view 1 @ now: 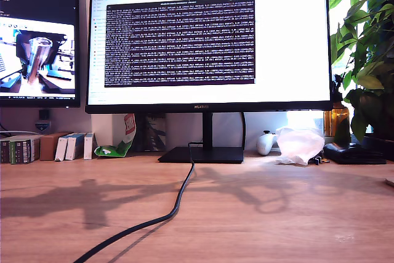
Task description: Pick the metallic laser pointer with your right arm, pass it to your left arm, then place it down to the left side of the table
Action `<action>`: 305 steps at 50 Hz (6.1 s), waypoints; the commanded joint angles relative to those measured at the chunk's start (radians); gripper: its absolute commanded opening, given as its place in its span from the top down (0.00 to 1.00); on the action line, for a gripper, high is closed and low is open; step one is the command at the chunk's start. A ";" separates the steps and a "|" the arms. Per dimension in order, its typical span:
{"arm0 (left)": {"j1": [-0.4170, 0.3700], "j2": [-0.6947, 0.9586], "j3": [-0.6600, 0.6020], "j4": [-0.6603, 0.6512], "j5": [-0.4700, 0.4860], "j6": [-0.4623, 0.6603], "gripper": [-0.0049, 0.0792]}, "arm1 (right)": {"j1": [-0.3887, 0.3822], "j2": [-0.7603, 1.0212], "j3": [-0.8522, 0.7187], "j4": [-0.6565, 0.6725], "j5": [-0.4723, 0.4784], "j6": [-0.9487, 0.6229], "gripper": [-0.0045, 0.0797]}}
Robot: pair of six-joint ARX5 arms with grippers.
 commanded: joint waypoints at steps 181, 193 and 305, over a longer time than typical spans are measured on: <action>0.141 0.003 0.002 -0.588 -0.360 0.540 0.97 | -0.448 -0.290 -0.193 -0.179 1.070 0.463 0.96; 0.141 0.005 0.002 -0.681 -0.459 0.613 0.97 | -0.490 -0.486 -0.414 -0.079 1.109 0.480 0.96; 0.140 0.908 0.723 -1.773 -0.826 0.806 0.96 | -0.493 -1.262 -1.146 0.099 0.936 0.514 0.96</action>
